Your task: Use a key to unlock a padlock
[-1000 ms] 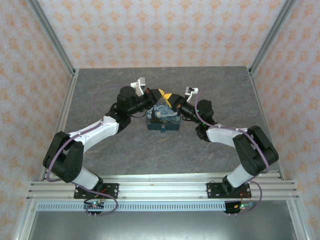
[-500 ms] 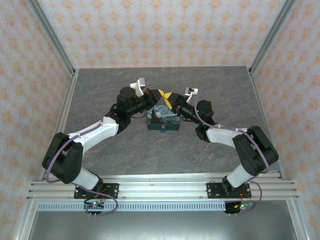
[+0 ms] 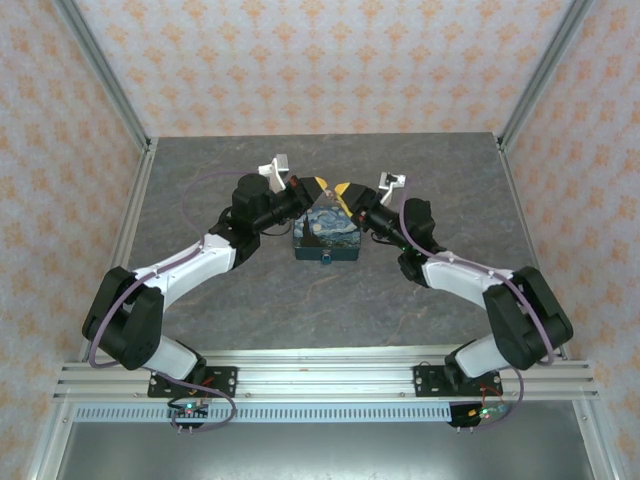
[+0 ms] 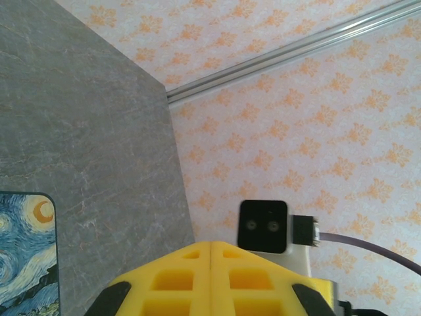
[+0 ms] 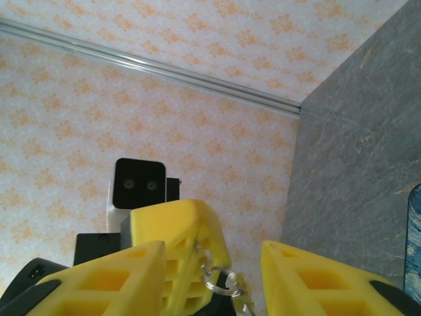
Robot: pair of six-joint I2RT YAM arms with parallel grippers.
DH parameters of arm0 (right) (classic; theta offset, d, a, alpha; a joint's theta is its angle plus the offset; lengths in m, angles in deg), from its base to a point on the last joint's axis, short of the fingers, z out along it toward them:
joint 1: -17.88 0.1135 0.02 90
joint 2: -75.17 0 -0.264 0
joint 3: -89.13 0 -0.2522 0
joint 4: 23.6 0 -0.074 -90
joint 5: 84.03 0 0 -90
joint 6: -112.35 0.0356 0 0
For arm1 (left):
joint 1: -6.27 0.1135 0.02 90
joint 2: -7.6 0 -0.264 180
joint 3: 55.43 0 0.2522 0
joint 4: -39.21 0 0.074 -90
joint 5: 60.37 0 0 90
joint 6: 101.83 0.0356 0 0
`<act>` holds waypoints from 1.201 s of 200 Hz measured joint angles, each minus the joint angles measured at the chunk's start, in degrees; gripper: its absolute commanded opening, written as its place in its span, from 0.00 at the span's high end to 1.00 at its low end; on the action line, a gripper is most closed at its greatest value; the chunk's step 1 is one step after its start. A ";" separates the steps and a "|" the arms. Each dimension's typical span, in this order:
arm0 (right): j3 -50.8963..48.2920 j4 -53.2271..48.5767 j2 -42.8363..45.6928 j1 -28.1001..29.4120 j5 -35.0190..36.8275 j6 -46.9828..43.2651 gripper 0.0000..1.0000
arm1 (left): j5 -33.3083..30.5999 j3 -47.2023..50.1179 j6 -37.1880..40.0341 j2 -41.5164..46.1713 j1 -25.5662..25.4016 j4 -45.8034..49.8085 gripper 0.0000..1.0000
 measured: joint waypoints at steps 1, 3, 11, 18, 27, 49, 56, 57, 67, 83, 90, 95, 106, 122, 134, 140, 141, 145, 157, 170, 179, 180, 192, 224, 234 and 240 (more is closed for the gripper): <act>0.04 -0.28 0.17 -0.04 0.00 -0.22 0.58 | 0.00 0.00 0.00 0.00 0.00 0.00 1.00; 0.09 -0.48 0.33 -0.07 0.00 -0.44 0.58 | 0.00 0.00 0.00 0.00 -0.02 0.00 1.00; 0.63 -1.90 0.96 -0.07 -0.02 -1.51 0.57 | 0.00 0.00 0.00 0.00 0.00 0.00 1.00; 1.14 -2.75 1.11 -0.15 0.00 -2.27 0.56 | 0.00 0.00 0.00 0.00 -0.02 0.00 1.00; 1.84 -3.93 1.11 -0.17 0.02 -3.26 0.56 | 0.00 0.00 0.00 0.00 -0.02 0.00 1.00; 2.49 -6.71 1.14 -0.33 0.09 -5.16 0.56 | 0.00 0.00 0.00 0.00 -0.02 0.00 1.00; 2.60 -7.89 1.11 -0.33 0.35 -5.97 0.56 | 0.00 0.00 0.00 0.00 -0.02 0.02 1.00; 2.60 -8.02 1.14 -0.33 0.42 -6.08 0.56 | 0.00 0.00 0.00 0.00 -0.02 0.00 1.00; 2.64 -9.49 1.16 -0.33 0.76 -7.21 0.56 | 0.00 0.00 0.00 0.00 -0.02 0.00 1.00; 2.64 -11.56 1.22 -0.44 1.14 -8.50 0.56 | 0.00 0.00 0.00 0.00 -0.02 0.00 1.00; 2.64 -11.93 1.22 -0.44 1.29 -8.81 0.56 | 0.00 0.00 0.00 0.00 -0.02 0.02 1.00; 2.64 -12.13 1.22 -0.52 1.29 -8.92 0.56 | 0.00 0.00 0.00 0.00 -0.02 0.02 1.00; 2.64 -12.24 1.22 -0.55 1.29 -9.22 0.56 | 0.00 0.00 0.00 0.00 -0.02 0.02 1.00; 2.64 -12.20 1.22 -0.55 1.16 -9.29 0.57 | 0.00 0.00 0.00 0.00 -0.02 0.02 1.00; 2.67 -11.56 1.05 -0.55 0.83 -9.03 0.57 | 0.00 0.00 0.00 0.00 -0.02 0.02 1.00; 2.69 -10.84 0.81 -0.52 0.68 -8.68 0.58 | -0.02 0.00 0.00 0.00 -0.02 0.02 1.00; 2.69 -10.67 0.72 -0.52 0.63 -8.66 0.58 | -0.02 0.00 0.00 0.00 -0.02 0.02 1.00; 2.71 -10.16 0.52 -0.52 0.59 -8.48 0.58 | -0.02 0.00 0.00 0.00 -0.02 0.02 1.00; 2.82 -8.37 -0.46 -0.52 0.22 -7.45 0.58 | -0.02 0.00 0.00 0.00 -0.02 0.02 1.00; 2.91 -5.99 -1.84 -0.52 -0.02 -5.68 0.58 | -0.09 0.00 0.00 0.00 -0.02 0.02 1.00; 2.91 -4.24 -2.82 -0.52 -0.09 -4.20 0.59 | -0.13 0.00 0.00 0.00 -0.02 0.00 1.00; 2.91 -3.89 -2.97 -0.52 -0.15 -3.91 0.59 | -0.13 0.00 0.00 0.00 -0.02 0.02 1.00; 2.93 -1.49 -4.28 -0.52 -0.22 -2.16 0.59 | -0.15 0.00 0.00 0.00 -0.02 0.02 1.00; 2.93 3.69 -6.86 -0.52 -0.20 2.40 0.61 | -0.15 0.00 0.00 0.00 -0.02 0.02 1.00; 2.93 4.68 -7.06 -0.48 -0.20 3.23 0.61 | -0.15 0.00 0.00 0.00 -0.02 0.00 1.00; 2.93 5.05 -7.06 -0.39 -0.20 3.67 0.61 | -0.15 0.00 0.00 0.00 -0.02 0.02 1.00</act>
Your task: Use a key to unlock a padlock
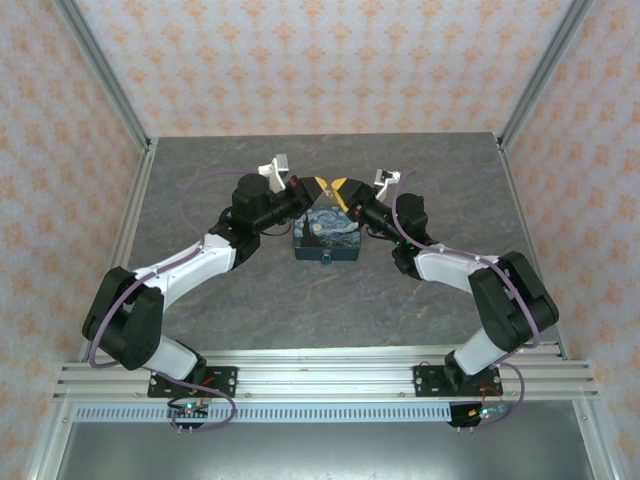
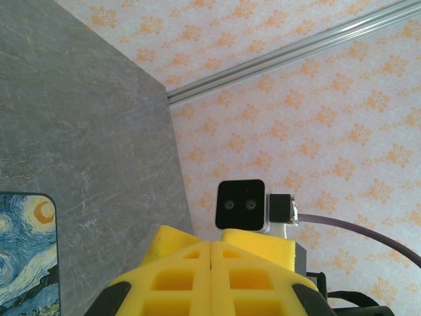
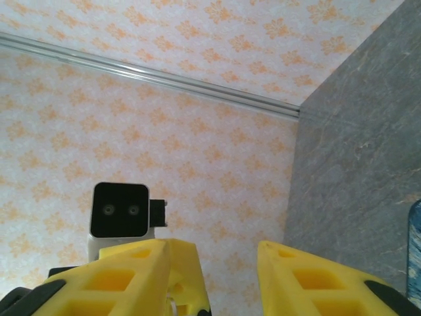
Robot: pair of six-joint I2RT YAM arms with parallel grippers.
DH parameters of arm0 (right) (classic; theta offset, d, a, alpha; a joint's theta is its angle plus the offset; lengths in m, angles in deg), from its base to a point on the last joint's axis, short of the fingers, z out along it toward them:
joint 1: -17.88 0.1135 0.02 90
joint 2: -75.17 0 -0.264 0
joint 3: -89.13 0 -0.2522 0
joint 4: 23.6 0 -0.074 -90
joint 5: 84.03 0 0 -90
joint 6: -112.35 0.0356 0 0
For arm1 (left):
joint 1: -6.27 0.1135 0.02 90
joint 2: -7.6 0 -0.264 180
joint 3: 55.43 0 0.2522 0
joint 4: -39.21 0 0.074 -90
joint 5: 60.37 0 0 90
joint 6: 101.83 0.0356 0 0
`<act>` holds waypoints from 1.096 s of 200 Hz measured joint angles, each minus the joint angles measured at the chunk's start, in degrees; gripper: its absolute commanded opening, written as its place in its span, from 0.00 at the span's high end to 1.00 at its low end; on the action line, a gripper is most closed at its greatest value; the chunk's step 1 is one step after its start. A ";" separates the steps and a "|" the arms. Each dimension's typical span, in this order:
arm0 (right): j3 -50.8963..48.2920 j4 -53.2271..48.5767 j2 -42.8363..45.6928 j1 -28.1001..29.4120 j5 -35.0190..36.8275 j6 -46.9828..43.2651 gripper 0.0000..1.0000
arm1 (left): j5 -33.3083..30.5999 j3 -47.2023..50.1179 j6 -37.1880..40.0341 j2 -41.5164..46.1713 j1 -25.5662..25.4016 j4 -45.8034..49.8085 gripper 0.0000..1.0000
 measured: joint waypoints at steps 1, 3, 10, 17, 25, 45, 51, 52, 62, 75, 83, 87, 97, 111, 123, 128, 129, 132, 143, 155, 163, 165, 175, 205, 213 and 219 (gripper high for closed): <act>0.00 0.07 0.00 0.00 0.00 0.07 0.61 | 0.00 0.00 0.00 0.00 0.00 -0.02 1.00; 0.00 0.24 0.00 0.00 0.02 0.26 0.61 | 0.00 0.00 0.00 0.00 0.00 0.00 1.00; 0.00 0.90 0.00 0.07 0.02 0.61 0.61 | 0.00 0.00 0.00 0.00 0.00 0.00 1.00; 0.02 1.36 0.00 0.15 0.00 0.83 0.61 | 0.00 0.00 0.00 0.00 0.00 -0.02 1.00; 0.02 1.84 0.00 0.35 0.02 1.14 0.61 | 0.00 0.00 -0.02 0.00 0.00 -0.02 1.00; 0.02 2.34 0.00 0.90 0.04 1.53 0.61 | 0.00 0.00 0.00 0.00 0.00 -0.02 1.00; 0.02 2.43 0.00 1.07 0.04 1.55 0.62 | 0.00 0.00 0.00 0.00 0.00 -0.02 1.00; 0.02 2.45 0.00 1.07 0.04 1.55 0.62 | 0.00 0.00 -0.02 0.00 0.00 -0.02 1.00; 0.02 2.49 0.00 1.36 0.04 1.73 0.62 | 0.00 0.00 0.00 0.00 0.00 -0.02 1.00; 0.02 2.49 0.00 1.66 0.09 1.73 0.63 | 0.00 0.00 0.00 0.00 0.00 -0.02 1.00; 0.02 2.49 0.00 1.84 0.17 1.73 0.63 | 0.00 0.00 -0.02 0.00 0.00 -0.02 1.00; 0.02 2.49 0.00 1.90 0.20 1.70 0.63 | 0.00 0.00 -0.02 0.00 0.00 -0.02 1.00; 0.02 2.49 0.00 2.03 0.24 1.73 0.65 | -0.02 0.00 0.00 0.00 0.00 -0.02 1.00; 0.02 2.60 -0.02 2.14 0.46 1.77 0.66 | -0.02 0.00 0.00 0.00 0.02 -0.02 1.00; 0.02 2.95 -0.11 2.14 0.59 1.77 0.69 | -0.04 0.00 0.00 0.00 0.02 -0.02 1.00; 0.02 2.99 -0.11 2.14 0.61 1.77 0.69 | -0.04 0.00 -0.02 0.00 0.02 0.00 1.00; 0.02 3.02 -0.11 2.14 0.61 1.79 0.69 | -0.04 0.00 -0.02 0.00 0.02 0.00 1.00; 0.02 3.04 -0.11 2.14 0.63 1.88 0.70 | -0.04 0.00 0.00 0.00 0.02 0.00 1.00; 0.00 3.28 -0.15 2.14 0.63 1.95 0.71 | -0.04 0.00 0.00 0.00 0.00 0.00 1.00; 0.00 3.37 -0.15 2.14 0.66 1.95 0.72 | -0.04 0.00 0.00 0.00 0.00 0.00 1.00; -0.04 3.43 -0.15 2.14 0.66 1.97 0.72 | -0.04 0.00 0.00 0.00 0.00 0.00 1.00; -0.04 3.43 -0.15 2.14 0.66 1.97 0.72 | -0.04 0.00 0.00 0.00 0.00 0.00 1.00; -0.13 3.69 -0.15 2.14 0.68 2.10 0.72 | -0.04 0.00 0.00 0.00 0.02 0.02 1.00; -1.33 4.46 -0.15 2.14 0.96 2.29 0.71 | -0.04 0.00 0.00 0.00 0.00 0.02 1.00; -1.70 4.63 -0.15 2.14 1.07 2.36 0.71 | -0.04 0.00 0.00 0.00 0.02 0.02 1.00; -1.92 4.68 -0.15 2.14 1.09 2.38 0.71 | -0.04 0.00 0.00 0.00 0.00 0.02 1.00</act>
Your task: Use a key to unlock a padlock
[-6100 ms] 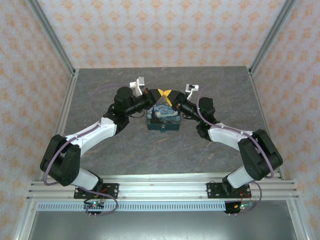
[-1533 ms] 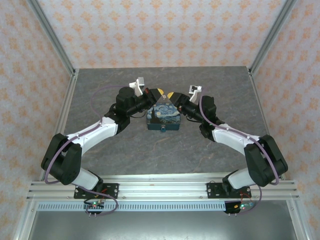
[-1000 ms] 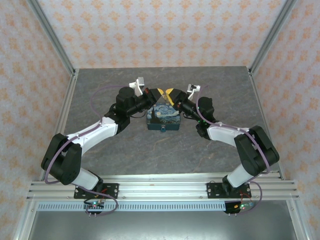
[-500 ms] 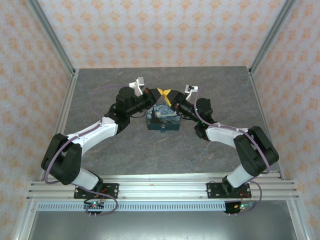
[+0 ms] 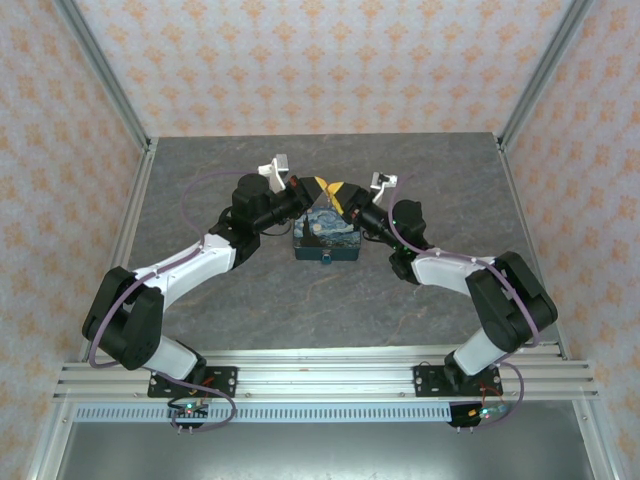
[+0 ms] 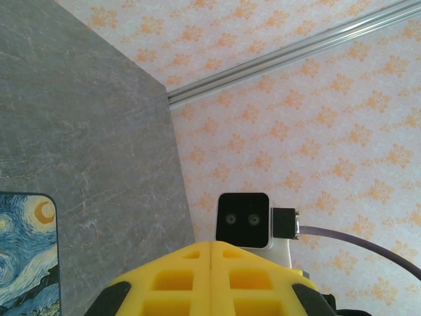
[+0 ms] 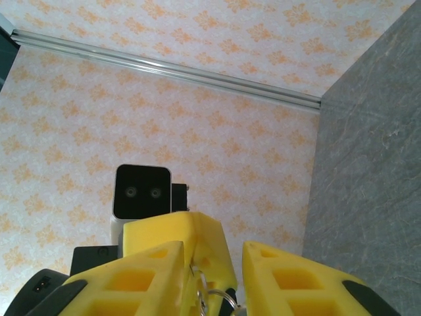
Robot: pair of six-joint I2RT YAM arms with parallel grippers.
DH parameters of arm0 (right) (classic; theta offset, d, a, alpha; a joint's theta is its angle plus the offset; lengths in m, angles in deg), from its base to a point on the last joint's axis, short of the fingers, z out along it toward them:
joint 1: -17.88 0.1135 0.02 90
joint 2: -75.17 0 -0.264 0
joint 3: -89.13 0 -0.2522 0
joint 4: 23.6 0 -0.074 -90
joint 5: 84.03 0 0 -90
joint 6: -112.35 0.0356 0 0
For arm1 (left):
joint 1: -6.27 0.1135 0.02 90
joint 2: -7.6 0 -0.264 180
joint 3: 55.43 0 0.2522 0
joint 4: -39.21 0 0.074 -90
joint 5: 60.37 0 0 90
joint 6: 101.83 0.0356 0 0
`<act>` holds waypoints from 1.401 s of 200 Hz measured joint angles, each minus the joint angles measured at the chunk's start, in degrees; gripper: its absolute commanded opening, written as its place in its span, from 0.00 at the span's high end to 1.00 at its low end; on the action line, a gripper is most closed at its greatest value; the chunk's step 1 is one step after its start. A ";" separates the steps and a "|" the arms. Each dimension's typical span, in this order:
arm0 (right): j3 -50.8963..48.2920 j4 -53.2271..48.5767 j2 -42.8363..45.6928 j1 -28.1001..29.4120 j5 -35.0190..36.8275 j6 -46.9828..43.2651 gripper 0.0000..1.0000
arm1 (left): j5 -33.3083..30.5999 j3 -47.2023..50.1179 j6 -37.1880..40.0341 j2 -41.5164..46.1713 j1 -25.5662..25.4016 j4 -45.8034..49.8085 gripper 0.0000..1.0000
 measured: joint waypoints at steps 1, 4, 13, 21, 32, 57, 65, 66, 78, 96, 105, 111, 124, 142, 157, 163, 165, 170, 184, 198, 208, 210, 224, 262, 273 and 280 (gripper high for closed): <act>-0.02 0.00 0.00 0.00 0.00 0.00 0.71 | 0.00 0.00 0.00 0.00 0.00 0.00 1.00; -0.09 0.00 0.00 0.00 0.02 0.02 0.71 | 0.00 0.00 0.00 0.00 0.00 0.00 1.00; -0.28 0.02 0.00 0.00 0.07 0.20 0.71 | 0.00 0.00 0.00 0.00 0.00 0.00 1.00; -0.44 0.15 0.00 0.00 0.15 0.26 0.71 | 0.00 0.00 0.00 0.00 0.00 0.00 1.00; -0.50 0.20 0.00 0.02 0.20 0.39 0.71 | 0.00 0.00 0.00 0.00 0.00 0.00 1.00; -0.50 0.44 0.00 0.15 0.17 0.42 0.71 | 0.00 0.00 0.00 0.00 0.00 0.00 1.00; -0.50 0.44 0.00 0.28 0.17 0.42 0.71 | 0.00 0.00 0.00 0.00 0.00 0.00 1.00; -0.50 0.44 0.00 0.28 0.17 0.42 0.71 | 0.00 0.00 0.00 0.00 0.00 0.00 1.00; -0.50 0.46 0.00 0.55 0.17 0.42 0.70 | -0.02 0.00 0.00 0.00 0.00 0.00 1.00; -0.50 0.48 0.00 0.94 0.17 0.42 0.70 | 0.00 0.00 0.00 0.00 0.00 0.00 1.00; -0.50 0.48 0.00 1.05 0.17 0.39 0.71 | 0.00 0.00 0.00 0.00 0.00 0.00 1.00; -0.50 0.48 0.00 1.11 0.17 0.42 0.71 | -0.02 0.00 0.00 0.00 0.00 0.00 1.00; -0.50 0.48 0.00 1.14 0.17 0.39 0.73 | 0.00 0.00 -0.02 0.00 0.00 0.00 1.00; -0.50 0.48 0.00 1.14 0.20 0.39 0.75 | -0.02 0.00 0.00 0.00 0.00 0.00 1.00; -0.50 0.55 0.00 1.14 0.22 0.37 0.77 | -0.04 0.00 0.00 0.00 0.02 0.02 1.00; -0.50 0.57 0.00 1.14 0.24 0.37 0.77 | -0.04 0.00 0.00 0.00 0.00 0.04 1.00; -0.50 0.57 0.00 1.14 0.24 0.39 0.77 | -0.07 0.00 0.00 0.00 0.00 0.04 1.00; -0.50 0.57 0.00 1.11 0.26 0.37 0.78 | -0.11 0.00 0.00 0.00 0.00 0.07 1.00; -0.50 0.59 0.00 1.11 0.44 0.37 0.80 | -0.22 0.00 0.00 0.00 0.00 0.26 1.00; -0.50 0.59 0.00 1.11 0.52 0.37 0.82 | -0.26 0.00 0.00 0.00 0.02 0.44 1.00; -0.50 0.59 0.00 1.11 0.61 0.39 0.84 | -0.39 0.00 0.00 0.00 0.00 0.48 1.00; -0.50 0.61 0.00 1.11 0.61 0.37 0.84 | -0.39 0.00 0.00 0.00 0.00 0.48 1.00; -0.50 0.61 0.00 1.05 0.61 0.35 0.87 | -0.44 0.22 0.00 0.00 0.02 0.46 1.00; -0.50 0.33 0.00 0.87 0.63 0.59 1.00 | -1.09 0.68 -0.02 0.26 0.00 0.44 1.00; -0.52 0.42 0.00 0.85 0.61 0.57 1.00 | -1.29 0.74 -0.02 0.39 0.00 0.44 1.00; -0.50 0.44 0.00 0.85 0.59 0.61 1.00 | -1.38 0.81 -0.02 0.42 0.00 0.44 1.00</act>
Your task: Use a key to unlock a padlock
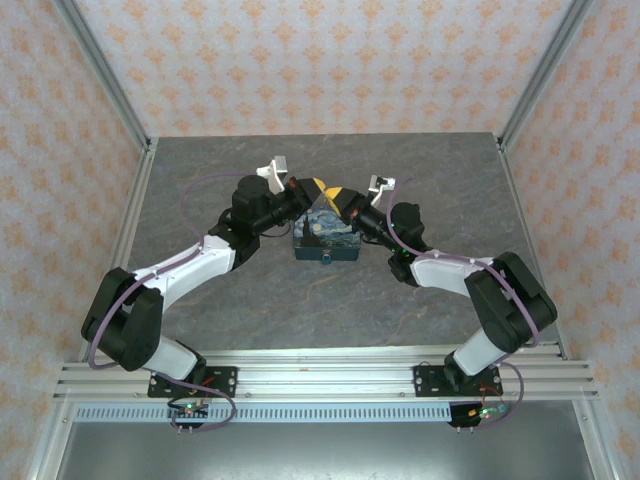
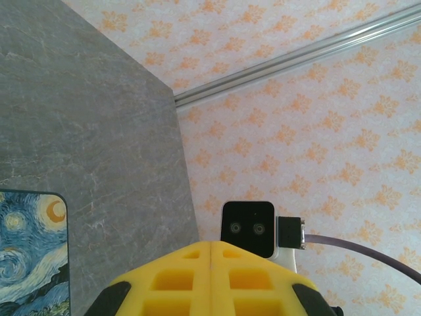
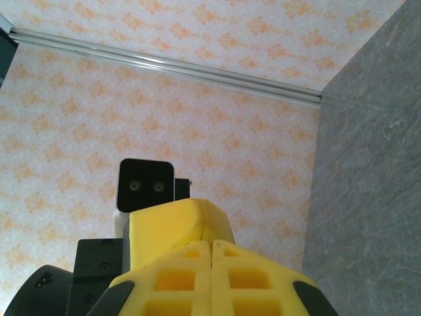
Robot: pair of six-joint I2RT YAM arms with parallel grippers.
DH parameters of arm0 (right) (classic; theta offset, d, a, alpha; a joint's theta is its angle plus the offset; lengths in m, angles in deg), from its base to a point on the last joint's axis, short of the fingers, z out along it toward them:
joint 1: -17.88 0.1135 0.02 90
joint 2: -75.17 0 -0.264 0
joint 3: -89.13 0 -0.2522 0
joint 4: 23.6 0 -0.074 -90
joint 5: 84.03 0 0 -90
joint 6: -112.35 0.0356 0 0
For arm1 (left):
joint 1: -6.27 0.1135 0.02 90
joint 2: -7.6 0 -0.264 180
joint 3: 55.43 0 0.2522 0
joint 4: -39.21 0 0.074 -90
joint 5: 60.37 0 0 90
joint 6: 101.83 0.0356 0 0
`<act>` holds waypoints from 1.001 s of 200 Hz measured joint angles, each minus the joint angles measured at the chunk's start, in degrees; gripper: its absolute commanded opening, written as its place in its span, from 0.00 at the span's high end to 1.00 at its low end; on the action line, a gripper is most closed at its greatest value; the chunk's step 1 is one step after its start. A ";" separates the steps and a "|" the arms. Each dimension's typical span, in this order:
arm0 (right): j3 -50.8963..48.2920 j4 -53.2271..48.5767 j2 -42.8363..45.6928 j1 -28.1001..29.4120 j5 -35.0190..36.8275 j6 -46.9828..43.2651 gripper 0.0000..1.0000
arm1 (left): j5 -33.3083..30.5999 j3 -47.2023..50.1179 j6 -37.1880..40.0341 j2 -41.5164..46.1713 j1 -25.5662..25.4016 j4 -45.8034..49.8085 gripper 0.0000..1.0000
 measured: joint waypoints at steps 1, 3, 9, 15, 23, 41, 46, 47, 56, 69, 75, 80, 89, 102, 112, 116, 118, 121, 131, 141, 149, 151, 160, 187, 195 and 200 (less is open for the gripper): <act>0.00 0.00 0.00 0.00 0.00 0.00 1.00 | -0.04 0.00 0.00 0.02 0.00 -0.02 1.00; 0.00 -0.02 0.00 0.00 0.00 0.00 1.00 | -0.09 0.02 0.00 0.02 0.00 0.00 1.00; -0.02 -0.04 0.00 0.00 0.00 0.00 1.00 | -0.11 0.11 0.00 0.09 0.00 0.00 1.00; 0.00 -0.07 0.00 0.00 -0.02 0.00 1.00 | -0.13 0.15 0.00 0.11 0.00 0.00 1.00; 0.00 -0.04 0.00 0.00 -0.02 0.00 1.00 | -0.13 0.17 0.00 0.15 0.00 -0.02 1.00; -0.02 0.00 0.00 0.00 -0.04 0.02 1.00 | -0.13 0.20 -0.02 0.22 0.00 -0.02 1.00; -0.02 0.02 0.00 0.00 -0.04 0.09 1.00 | -0.13 0.20 -0.02 0.22 0.00 -0.02 1.00; -0.02 0.04 0.00 0.00 -0.02 0.13 1.00 | -0.13 0.20 0.00 0.22 0.00 -0.02 1.00; -0.15 0.20 0.00 0.00 -0.02 0.26 1.00 | -0.13 0.20 -0.02 0.22 -0.11 0.00 1.00; -0.37 0.48 0.00 0.00 -0.02 0.63 1.00 | -0.17 0.20 0.00 0.24 -0.09 0.11 0.85; -0.50 0.61 0.00 0.00 -0.02 0.68 1.00 | -0.26 0.20 -0.04 0.28 -0.09 0.33 0.70; -0.66 0.70 0.00 0.00 0.04 0.70 1.00 | -0.48 0.22 0.07 0.44 -0.09 0.66 0.56; -1.03 0.81 0.00 -0.24 0.11 0.76 1.00 | -1.18 0.37 -0.02 1.01 -0.09 1.22 0.41; -2.03 0.87 0.00 -0.81 0.35 0.85 1.00 | -2.38 1.64 -0.09 2.86 0.07 1.79 0.28; -3.04 0.87 0.00 -1.27 0.46 0.85 1.00 | -3.37 3.10 -0.22 4.90 0.35 2.16 0.21; -3.48 0.85 0.00 -1.44 0.46 0.85 1.00 | -3.80 3.89 -0.66 5.88 0.52 2.27 0.19; -3.69 0.81 0.00 -1.53 0.46 0.85 1.00 | -4.02 4.28 -0.35 6.43 0.66 2.51 0.18; -4.00 0.81 0.00 -1.68 0.46 0.85 1.00 | -4.28 4.81 -0.52 7.13 0.79 2.64 0.17; -4.90 0.74 0.00 -2.10 0.44 0.83 1.00 | -5.18 6.58 -0.50 9.44 1.33 3.52 0.13; -5.42 0.39 0.02 -2.49 0.39 0.79 1.00 | -6.10 7.91 -0.02 11.45 1.84 4.98 0.12; -5.70 -0.04 0.07 -2.84 0.22 0.61 1.00 | -6.49 8.79 0.44 12.90 2.01 6.78 0.11; -5.77 -0.15 0.09 -2.91 0.17 0.55 1.00 | -6.60 8.94 0.59 13.29 2.08 7.34 0.11; -6.03 -1.05 0.37 -3.32 -0.02 0.13 1.00 | -6.60 9.49 1.73 14.60 2.05 9.70 0.11; -7.06 -3.45 1.73 -4.31 -0.90 -1.33 1.00 | -6.54 11.02 6.36 17.68 1.68 16.92 0.11; -7.28 -4.28 2.12 -4.42 -1.22 -1.79 1.00 | -6.58 11.63 7.91 18.34 1.16 18.82 0.11; -7.41 -4.83 2.38 -4.42 -1.36 -2.08 1.00 | -6.56 12.07 8.90 18.64 0.61 19.91 0.11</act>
